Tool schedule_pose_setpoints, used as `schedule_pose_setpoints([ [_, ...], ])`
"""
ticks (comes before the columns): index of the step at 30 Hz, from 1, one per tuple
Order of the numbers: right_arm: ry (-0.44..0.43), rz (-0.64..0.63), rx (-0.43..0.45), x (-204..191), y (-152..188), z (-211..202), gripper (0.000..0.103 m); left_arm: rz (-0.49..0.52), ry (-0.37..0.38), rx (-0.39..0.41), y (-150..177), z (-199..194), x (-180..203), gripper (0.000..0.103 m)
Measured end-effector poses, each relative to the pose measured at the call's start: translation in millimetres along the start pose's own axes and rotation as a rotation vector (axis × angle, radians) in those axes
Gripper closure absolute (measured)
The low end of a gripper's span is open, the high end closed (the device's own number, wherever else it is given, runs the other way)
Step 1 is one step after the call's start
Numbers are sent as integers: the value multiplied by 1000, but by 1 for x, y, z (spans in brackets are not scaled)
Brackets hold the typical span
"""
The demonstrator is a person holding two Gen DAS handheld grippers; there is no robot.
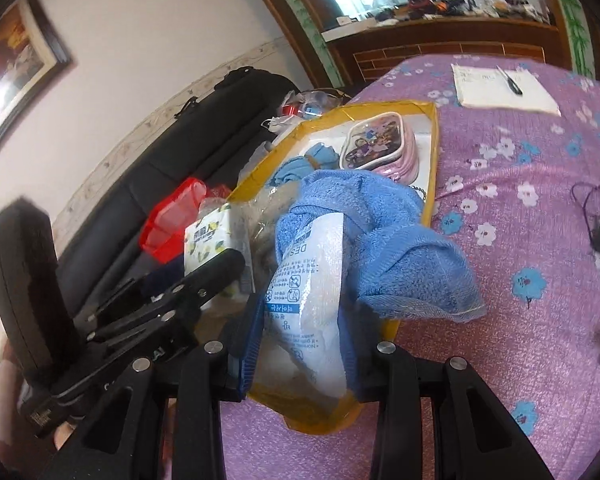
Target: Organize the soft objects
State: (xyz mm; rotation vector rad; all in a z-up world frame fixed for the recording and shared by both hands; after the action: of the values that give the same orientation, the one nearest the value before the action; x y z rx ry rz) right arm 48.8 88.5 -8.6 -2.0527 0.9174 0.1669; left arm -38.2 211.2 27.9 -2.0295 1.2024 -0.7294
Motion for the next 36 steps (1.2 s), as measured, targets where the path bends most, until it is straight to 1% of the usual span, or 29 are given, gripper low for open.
schedule_pose_setpoints([
  [7, 30, -76, 5, -8, 3, -2, 61, 21, -35, -17, 1, 2, 2, 45],
  [12, 39, -90, 17, -9, 4, -7, 58, 28, -70, -13, 2, 2, 3, 43],
  [14, 47, -98, 28, -10, 4, -10, 57, 25, -86, -8, 2, 1, 2, 43],
  [19, 60, -124, 72, -14, 4, -18, 57, 39, -114, 1, 2, -1, 4, 40],
  [22, 58, -123, 81, -14, 3, -21, 57, 52, -131, 11, 2, -2, 6, 38],
  [26, 58, -114, 100, -13, 1, -25, 57, 57, -144, 21, 2, -4, 6, 33],
  [29, 59, -103, 108, -11, 0, -27, 57, 65, -151, 25, 3, -5, 9, 32],
  [36, 63, -79, 119, -7, -1, -30, 57, 72, -162, 35, 4, -7, 10, 27],
])
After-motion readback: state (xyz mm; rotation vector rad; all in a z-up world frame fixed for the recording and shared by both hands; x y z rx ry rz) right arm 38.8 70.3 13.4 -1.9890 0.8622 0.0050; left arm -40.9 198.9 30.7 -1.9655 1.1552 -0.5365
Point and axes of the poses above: each gripper's, at about its wrist camera, not at the fingertips, and z roughly the way its jaws point, x to its right, y to its underside, the point moved 1 cm from there along z, roughly the way its jaws point
